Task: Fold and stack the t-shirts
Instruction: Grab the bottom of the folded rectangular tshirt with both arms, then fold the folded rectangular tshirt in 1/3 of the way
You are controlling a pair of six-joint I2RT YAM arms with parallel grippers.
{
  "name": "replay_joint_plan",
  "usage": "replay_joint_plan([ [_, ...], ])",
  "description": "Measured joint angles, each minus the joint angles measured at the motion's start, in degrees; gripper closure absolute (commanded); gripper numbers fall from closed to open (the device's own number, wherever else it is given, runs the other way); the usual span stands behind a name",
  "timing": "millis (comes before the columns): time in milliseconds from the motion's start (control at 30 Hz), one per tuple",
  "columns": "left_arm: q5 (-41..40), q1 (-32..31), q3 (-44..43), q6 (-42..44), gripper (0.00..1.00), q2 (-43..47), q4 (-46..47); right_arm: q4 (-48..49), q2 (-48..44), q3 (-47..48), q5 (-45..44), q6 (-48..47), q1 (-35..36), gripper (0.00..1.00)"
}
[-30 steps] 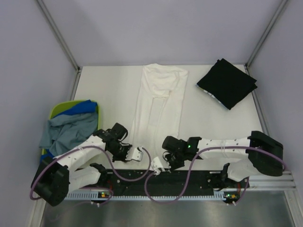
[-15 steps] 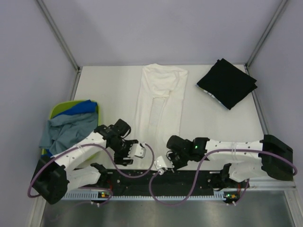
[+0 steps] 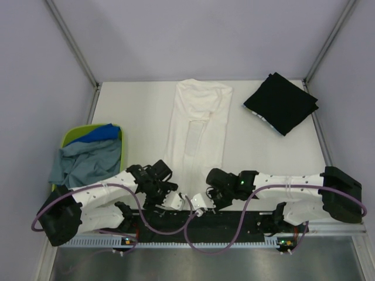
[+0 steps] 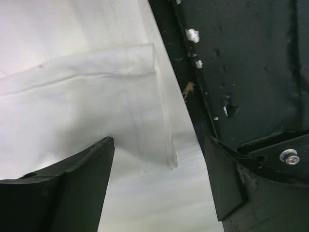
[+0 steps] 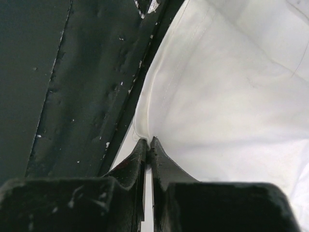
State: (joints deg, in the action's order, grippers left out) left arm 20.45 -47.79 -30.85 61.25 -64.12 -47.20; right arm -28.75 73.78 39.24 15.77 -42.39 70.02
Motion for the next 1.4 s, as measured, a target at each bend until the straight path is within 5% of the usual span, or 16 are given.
replay_joint_plan([
  [267, -3.6, -0.3, 0.3, 0.0, 1.0, -0.2, 3.3, 0.1, 0.0, -0.2, -1.0, 0.2, 0.0, 1.0],
  [533, -6.4, -0.3, -3.2, -4.7, 1.0, -0.2, 0.3, 0.6, -3.1, -0.2, -0.2, 2.1, -3.9, 1.0],
  [867, -12.6, 5.9, -17.1, -13.1, 1.0, -5.3, 2.5, 10.9, -8.3, 2.4, 4.5, 6.1, -23.0, 1.0],
  [1400, -17.1, 20.5, -44.1, -17.0, 1.0, -32.4, 12.4, 25.0, 14.5, 17.2, 6.1, 6.6, -42.0, 1.0],
])
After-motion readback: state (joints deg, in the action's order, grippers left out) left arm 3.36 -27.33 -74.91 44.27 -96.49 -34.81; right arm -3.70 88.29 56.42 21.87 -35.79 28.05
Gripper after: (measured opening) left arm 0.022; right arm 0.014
